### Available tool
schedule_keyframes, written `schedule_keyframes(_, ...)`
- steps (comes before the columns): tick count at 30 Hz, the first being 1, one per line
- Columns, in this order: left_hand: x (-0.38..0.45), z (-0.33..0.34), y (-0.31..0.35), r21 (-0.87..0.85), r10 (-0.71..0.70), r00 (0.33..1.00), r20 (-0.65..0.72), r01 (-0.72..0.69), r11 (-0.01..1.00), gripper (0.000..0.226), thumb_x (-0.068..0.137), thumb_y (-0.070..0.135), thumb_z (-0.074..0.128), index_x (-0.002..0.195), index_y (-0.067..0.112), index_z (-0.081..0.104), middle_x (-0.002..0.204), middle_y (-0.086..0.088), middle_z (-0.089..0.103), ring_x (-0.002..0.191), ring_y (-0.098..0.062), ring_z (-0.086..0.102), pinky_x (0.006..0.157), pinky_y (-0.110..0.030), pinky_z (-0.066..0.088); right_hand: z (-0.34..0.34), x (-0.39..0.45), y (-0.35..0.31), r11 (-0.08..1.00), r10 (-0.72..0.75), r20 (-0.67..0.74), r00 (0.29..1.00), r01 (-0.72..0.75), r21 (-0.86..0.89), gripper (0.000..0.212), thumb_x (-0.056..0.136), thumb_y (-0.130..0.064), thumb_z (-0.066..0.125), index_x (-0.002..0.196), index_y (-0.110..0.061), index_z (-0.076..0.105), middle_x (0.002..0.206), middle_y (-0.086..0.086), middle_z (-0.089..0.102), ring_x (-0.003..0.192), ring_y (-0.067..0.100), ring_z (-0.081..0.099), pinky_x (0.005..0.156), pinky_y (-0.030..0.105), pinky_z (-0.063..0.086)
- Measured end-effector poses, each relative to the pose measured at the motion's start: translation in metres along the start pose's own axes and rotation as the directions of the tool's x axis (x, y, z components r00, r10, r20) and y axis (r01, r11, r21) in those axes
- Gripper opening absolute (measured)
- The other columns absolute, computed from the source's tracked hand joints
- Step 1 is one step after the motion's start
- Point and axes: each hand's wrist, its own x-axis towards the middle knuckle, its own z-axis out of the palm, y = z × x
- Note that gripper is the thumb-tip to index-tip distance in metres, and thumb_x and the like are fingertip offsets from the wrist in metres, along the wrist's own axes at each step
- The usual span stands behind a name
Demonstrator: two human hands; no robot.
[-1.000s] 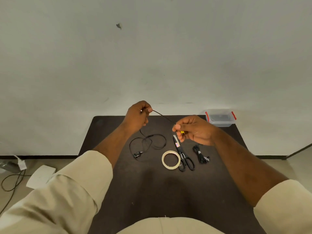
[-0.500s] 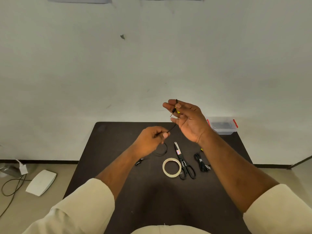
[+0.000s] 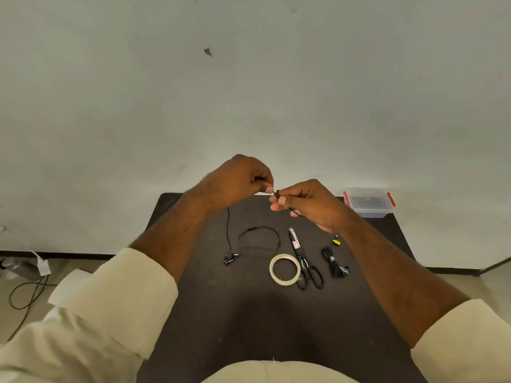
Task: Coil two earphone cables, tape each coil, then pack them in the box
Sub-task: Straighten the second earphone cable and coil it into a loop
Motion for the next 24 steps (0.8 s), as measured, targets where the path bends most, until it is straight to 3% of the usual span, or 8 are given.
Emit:
schedule_keyframes(3,0.009,-0.003,0.001,-0.083,0.055,0.998,-0.015,-0.056,0.995,0.007,0.086,0.017,0.068,0.088,0.017,0.075,0.081,0.018,0.067,0.082,0.006,0.062,0.071,-0.006,0.044,-0.002,-0.004,-0.004,0.992,0.061,0.091,0.994,-0.07,0.102,0.02,0.093,-0.014,0.061,0.092,-0.026,0.077,0.1,0.004,0.076,0.1,0.018,0.071,0.093,0.053,0.048)
schedule_keyframes(5,0.014,-0.001,0.001,-0.197,0.03,0.998,-0.046,-0.039,0.98,0.005,0.084,0.016,0.071,0.083,0.019,0.075,0.078,0.017,0.07,0.077,0.005,0.063,0.068,-0.008,0.046,-0.003,-0.006,-0.008,0.979,0.061,0.17,0.984,-0.092,0.182,0.016,0.088,-0.018,0.066,0.1,-0.022,0.076,0.105,0.011,0.074,0.105,0.025,0.069,0.092,0.057,0.049)
schedule_keyframes(7,0.016,0.005,-0.002,-0.348,-0.016,0.997,-0.075,-0.011,0.937,0.008,0.084,0.013,0.071,0.081,0.019,0.075,0.074,0.014,0.071,0.068,0.004,0.062,0.061,-0.009,0.046,-0.004,-0.007,-0.012,0.953,0.036,0.23,0.973,-0.103,0.285,0.025,0.083,-0.022,0.069,0.107,-0.017,0.074,0.111,0.016,0.071,0.109,0.031,0.066,0.09,0.061,0.05)
schedule_keyframes(12,0.008,0.034,-0.008,-0.742,-0.17,0.98,-0.107,0.035,0.67,0.017,0.088,-0.003,0.061,0.085,0.01,0.071,0.075,0.004,0.073,0.071,-0.01,0.066,0.067,-0.025,0.055,-0.003,-0.009,-0.025,0.855,-0.079,0.249,0.965,-0.062,0.515,0.03,0.083,-0.017,0.066,0.112,-0.007,0.071,0.113,0.02,0.07,0.111,0.039,0.063,0.081,0.064,0.052)
schedule_keyframes(15,0.005,0.05,-0.007,-0.83,-0.227,0.971,-0.075,0.065,0.553,0.03,0.086,-0.015,0.052,0.087,0.008,0.071,0.074,0.0,0.071,0.064,-0.009,0.063,0.055,-0.021,0.05,0.0,-0.009,-0.03,0.784,-0.166,0.213,0.963,-0.002,0.621,0.028,0.087,-0.014,0.06,0.112,-0.006,0.069,0.113,0.018,0.07,0.11,0.037,0.064,0.08,0.065,0.051)
schedule_keyframes(17,0.0,0.062,-0.006,-0.854,-0.229,0.973,-0.022,0.101,0.511,0.024,0.088,-0.01,0.054,0.085,0.007,0.071,0.067,-0.002,0.067,0.057,-0.01,0.057,0.049,-0.02,0.045,0.001,-0.007,-0.036,0.73,-0.227,0.169,0.959,0.052,0.682,0.027,0.087,-0.015,0.059,0.111,-0.009,0.071,0.114,0.014,0.07,0.109,0.036,0.065,0.08,0.063,0.052)
schedule_keyframes(21,-0.014,0.082,-0.008,-0.818,-0.261,0.96,0.101,0.229,0.528,0.014,0.093,0.016,0.061,0.093,0.011,0.074,0.07,-0.006,0.064,0.056,-0.013,0.047,0.051,-0.022,0.042,-0.003,0.002,-0.047,0.695,-0.271,0.064,0.961,0.149,0.704,0.025,0.087,-0.02,0.061,0.108,-0.016,0.073,0.115,0.01,0.071,0.113,0.032,0.063,0.081,0.057,0.054)
schedule_keyframes(24,-0.019,0.08,-0.01,-0.723,-0.259,0.959,0.112,0.258,0.641,0.015,0.092,0.025,0.063,0.096,0.015,0.074,0.063,0.001,0.063,0.049,-0.007,0.047,0.048,-0.019,0.042,-0.007,0.008,-0.043,0.792,-0.231,-0.046,0.972,0.215,0.571,0.021,0.087,-0.019,0.063,0.105,-0.019,0.074,0.11,0.008,0.072,0.114,0.028,0.064,0.087,0.057,0.052)
